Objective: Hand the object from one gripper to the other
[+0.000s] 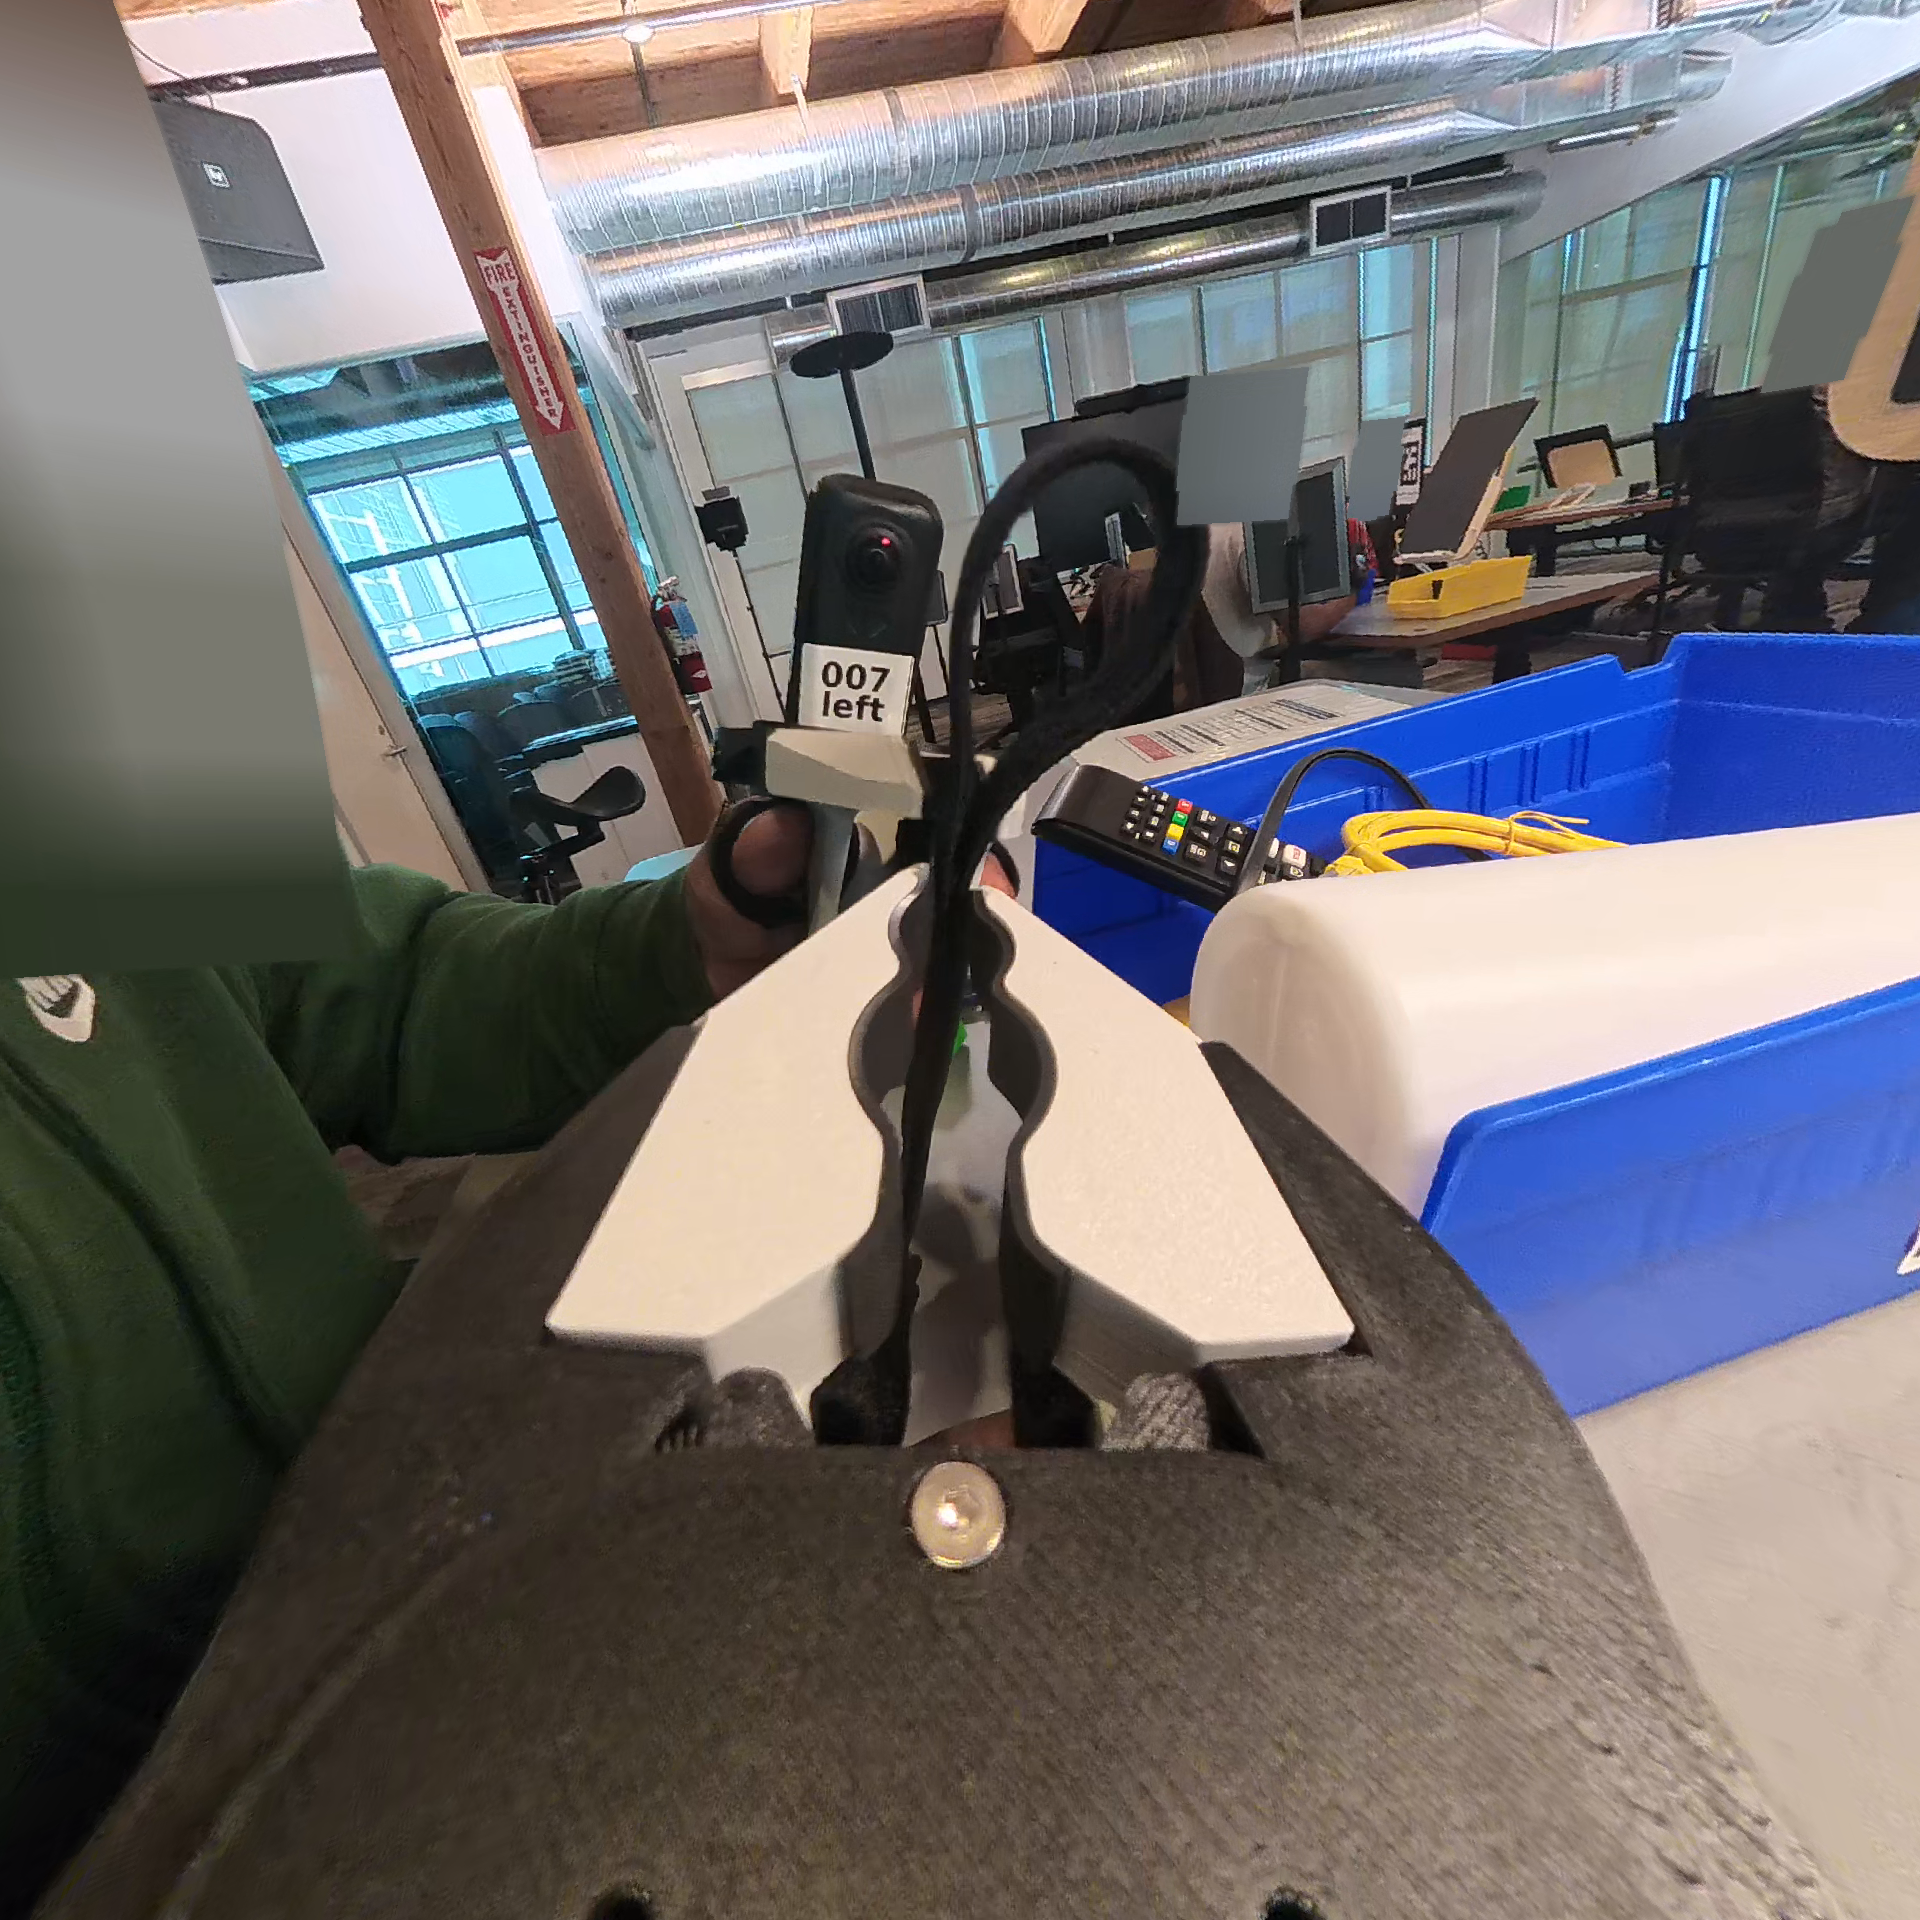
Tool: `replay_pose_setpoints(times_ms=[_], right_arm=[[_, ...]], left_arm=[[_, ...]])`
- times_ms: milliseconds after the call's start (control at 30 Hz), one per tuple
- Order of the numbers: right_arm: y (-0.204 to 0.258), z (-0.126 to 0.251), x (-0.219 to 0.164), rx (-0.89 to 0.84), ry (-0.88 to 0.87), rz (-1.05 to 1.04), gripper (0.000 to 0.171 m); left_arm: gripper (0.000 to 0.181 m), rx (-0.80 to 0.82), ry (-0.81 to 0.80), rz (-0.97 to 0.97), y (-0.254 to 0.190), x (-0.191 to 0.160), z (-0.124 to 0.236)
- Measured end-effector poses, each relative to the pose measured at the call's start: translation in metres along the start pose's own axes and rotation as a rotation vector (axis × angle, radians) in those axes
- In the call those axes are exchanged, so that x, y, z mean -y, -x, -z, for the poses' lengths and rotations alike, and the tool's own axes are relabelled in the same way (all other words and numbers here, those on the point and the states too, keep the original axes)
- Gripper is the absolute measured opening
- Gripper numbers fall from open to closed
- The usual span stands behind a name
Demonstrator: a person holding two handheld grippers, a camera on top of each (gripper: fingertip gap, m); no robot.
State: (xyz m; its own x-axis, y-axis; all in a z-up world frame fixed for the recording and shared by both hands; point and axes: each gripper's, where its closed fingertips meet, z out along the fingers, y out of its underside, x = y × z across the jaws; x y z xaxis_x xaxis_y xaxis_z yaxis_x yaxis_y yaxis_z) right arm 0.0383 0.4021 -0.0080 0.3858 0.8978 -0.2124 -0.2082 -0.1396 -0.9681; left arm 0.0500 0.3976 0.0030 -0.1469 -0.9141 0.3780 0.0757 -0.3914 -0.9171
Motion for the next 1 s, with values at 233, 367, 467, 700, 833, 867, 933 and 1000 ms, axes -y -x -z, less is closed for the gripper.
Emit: replay_pose_setpoints(times_ms=[233,367,467,700,833,867,933,1000], right_arm=[[0.0021,-0.0007,-0.0011,0.016,0.001,-0.016,0.01],[0.0041,-0.002,-0.0045,0.028,0.014,-0.022,0.008],[0.0038,-0.0024,-0.0045,0.017,0.014,-0.005,0.006],[0.0039,-0.0018,-0.0034,0.021,0.009,-0.014,0.007],[0.0046,-0.0027,-0.0055,0.035,0.017,-0.049,0.012],[0.0049,-0.0031,-0.0068,0.036,0.022,-0.048,0.011],[0.0044,-0.0034,-0.0079,0.028,0.026,-0.029,0.007],[0.0043,-0.0032,-0.0071,0.021,0.023,-0.01,0.006]], left_arm=[[0.006,0.001,0.011,-0.035,-0.0022,-0.0018,-0.0012],[0.005,-0.007,0.008,-0.039,-0.005,-0.0021,-0.0026],[0.007,-0.006,0.003,-0.017,-0.0037,-0.002,-0.0026],[0.007,-0.021,0.016,-0.006,-0.0037,-0.0063,-0.0037],[0.006,0.0,0.014,-0.043,-0.0026,-0.0051,-0.0034],[0.006,-0.003,0.012,-0.04,-0.0028,-0.0052,-0.0034],[0.006,-0.015,0.011,-0.024,-0.0037,-0.0058,-0.0038],[0.007,-0.023,0.002,-0.001,-0.004,-0.0052,-0.0039]])
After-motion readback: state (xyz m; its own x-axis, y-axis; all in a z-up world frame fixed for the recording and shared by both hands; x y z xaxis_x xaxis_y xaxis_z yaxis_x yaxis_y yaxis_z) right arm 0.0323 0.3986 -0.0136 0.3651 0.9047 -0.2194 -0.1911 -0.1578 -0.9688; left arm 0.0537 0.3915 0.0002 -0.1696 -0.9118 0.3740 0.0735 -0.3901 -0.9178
